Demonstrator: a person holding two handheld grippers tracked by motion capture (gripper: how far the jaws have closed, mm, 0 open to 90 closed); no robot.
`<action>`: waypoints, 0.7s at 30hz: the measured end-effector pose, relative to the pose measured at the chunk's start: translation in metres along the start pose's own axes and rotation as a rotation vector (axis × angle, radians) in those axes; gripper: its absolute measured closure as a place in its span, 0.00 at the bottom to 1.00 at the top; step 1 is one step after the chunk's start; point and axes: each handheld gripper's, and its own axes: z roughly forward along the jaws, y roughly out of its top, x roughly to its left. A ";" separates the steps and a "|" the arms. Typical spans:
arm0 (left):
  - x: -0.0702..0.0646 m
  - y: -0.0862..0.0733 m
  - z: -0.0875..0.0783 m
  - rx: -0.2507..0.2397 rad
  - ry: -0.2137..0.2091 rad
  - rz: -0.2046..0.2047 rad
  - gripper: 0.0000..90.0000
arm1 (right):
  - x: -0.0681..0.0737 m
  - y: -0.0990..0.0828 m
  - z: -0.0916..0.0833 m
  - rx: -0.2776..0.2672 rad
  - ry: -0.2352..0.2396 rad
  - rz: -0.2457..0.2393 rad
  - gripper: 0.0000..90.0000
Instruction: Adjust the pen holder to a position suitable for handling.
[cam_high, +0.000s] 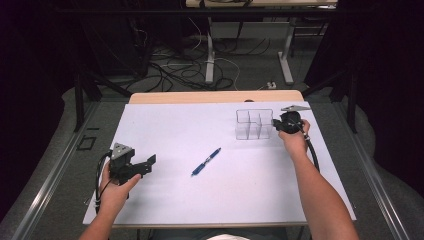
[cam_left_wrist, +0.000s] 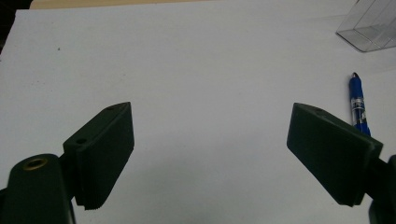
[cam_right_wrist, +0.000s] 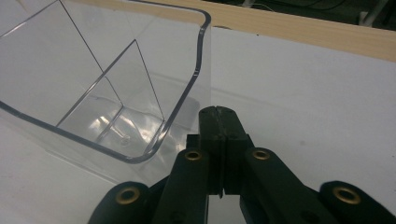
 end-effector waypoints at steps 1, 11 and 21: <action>0.000 0.000 0.000 0.000 0.000 0.000 0.17 | 0.000 0.000 0.000 0.002 -0.001 -0.002 1.00; 0.000 0.000 0.000 -0.001 -0.002 0.000 0.17 | 0.012 0.000 0.006 -0.012 0.038 -0.003 1.00; -0.001 0.000 0.000 0.000 -0.002 0.003 0.17 | 0.034 0.001 0.016 -0.018 0.081 -0.013 1.00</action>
